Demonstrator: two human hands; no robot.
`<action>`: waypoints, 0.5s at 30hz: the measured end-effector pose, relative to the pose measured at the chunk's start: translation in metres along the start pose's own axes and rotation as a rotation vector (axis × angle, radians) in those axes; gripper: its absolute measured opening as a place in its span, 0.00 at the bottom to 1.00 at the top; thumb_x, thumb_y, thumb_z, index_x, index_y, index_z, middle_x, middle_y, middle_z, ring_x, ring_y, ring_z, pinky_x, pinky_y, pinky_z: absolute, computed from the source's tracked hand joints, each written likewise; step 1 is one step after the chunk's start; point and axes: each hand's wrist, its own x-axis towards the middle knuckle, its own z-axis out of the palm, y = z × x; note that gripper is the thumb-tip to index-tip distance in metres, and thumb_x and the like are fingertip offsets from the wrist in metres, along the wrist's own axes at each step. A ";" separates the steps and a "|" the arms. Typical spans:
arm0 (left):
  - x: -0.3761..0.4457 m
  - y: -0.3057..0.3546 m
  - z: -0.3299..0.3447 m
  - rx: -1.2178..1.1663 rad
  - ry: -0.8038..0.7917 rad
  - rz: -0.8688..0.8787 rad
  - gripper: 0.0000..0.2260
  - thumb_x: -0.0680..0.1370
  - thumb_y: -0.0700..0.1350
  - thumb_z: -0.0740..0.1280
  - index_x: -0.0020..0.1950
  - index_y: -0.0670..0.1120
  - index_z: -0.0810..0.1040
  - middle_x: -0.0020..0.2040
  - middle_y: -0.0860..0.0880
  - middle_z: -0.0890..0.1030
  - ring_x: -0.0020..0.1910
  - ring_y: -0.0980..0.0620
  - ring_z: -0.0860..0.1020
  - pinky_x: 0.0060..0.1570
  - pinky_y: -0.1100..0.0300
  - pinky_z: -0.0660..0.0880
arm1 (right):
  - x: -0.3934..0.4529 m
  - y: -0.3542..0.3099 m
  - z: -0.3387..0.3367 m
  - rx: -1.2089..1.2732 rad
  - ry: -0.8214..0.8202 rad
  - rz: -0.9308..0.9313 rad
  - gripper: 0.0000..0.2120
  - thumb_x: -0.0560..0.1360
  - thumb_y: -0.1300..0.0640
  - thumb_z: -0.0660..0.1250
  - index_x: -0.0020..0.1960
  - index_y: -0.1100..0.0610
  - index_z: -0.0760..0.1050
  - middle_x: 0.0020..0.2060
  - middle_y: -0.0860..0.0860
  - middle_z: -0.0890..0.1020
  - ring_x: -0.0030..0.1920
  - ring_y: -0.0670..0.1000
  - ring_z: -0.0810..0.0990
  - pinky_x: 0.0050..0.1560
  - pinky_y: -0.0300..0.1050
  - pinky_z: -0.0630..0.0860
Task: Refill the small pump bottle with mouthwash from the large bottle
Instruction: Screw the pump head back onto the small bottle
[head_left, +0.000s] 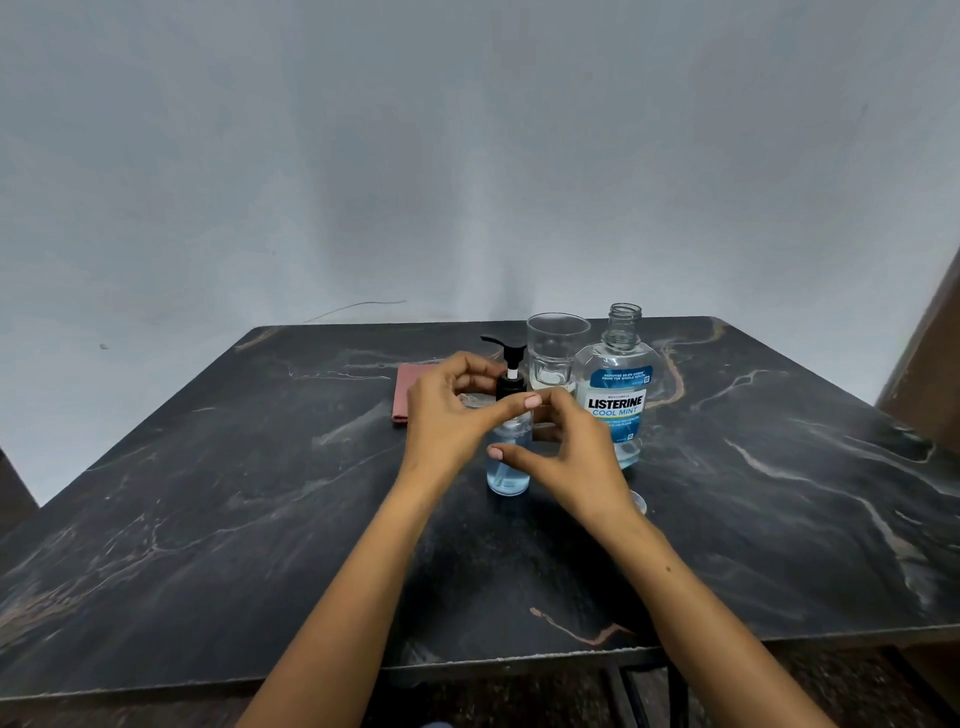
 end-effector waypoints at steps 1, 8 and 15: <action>0.001 -0.001 -0.001 -0.009 -0.025 -0.013 0.15 0.63 0.45 0.80 0.45 0.45 0.81 0.45 0.51 0.85 0.47 0.55 0.82 0.44 0.62 0.79 | 0.000 0.000 0.000 0.005 -0.002 0.002 0.23 0.62 0.50 0.79 0.52 0.47 0.72 0.44 0.39 0.81 0.49 0.39 0.80 0.50 0.35 0.78; 0.000 0.001 -0.003 0.013 -0.081 0.021 0.13 0.66 0.47 0.78 0.48 0.45 0.81 0.47 0.54 0.84 0.49 0.60 0.82 0.47 0.68 0.76 | -0.001 -0.001 -0.001 -0.016 0.012 0.002 0.24 0.62 0.49 0.79 0.52 0.49 0.71 0.46 0.43 0.82 0.49 0.41 0.81 0.50 0.36 0.78; -0.003 -0.001 0.002 0.181 0.076 0.094 0.17 0.61 0.54 0.80 0.43 0.48 0.82 0.39 0.57 0.83 0.42 0.64 0.79 0.41 0.72 0.75 | -0.002 -0.004 0.000 -0.090 0.019 -0.003 0.24 0.63 0.47 0.78 0.52 0.49 0.71 0.46 0.44 0.83 0.49 0.43 0.81 0.50 0.44 0.80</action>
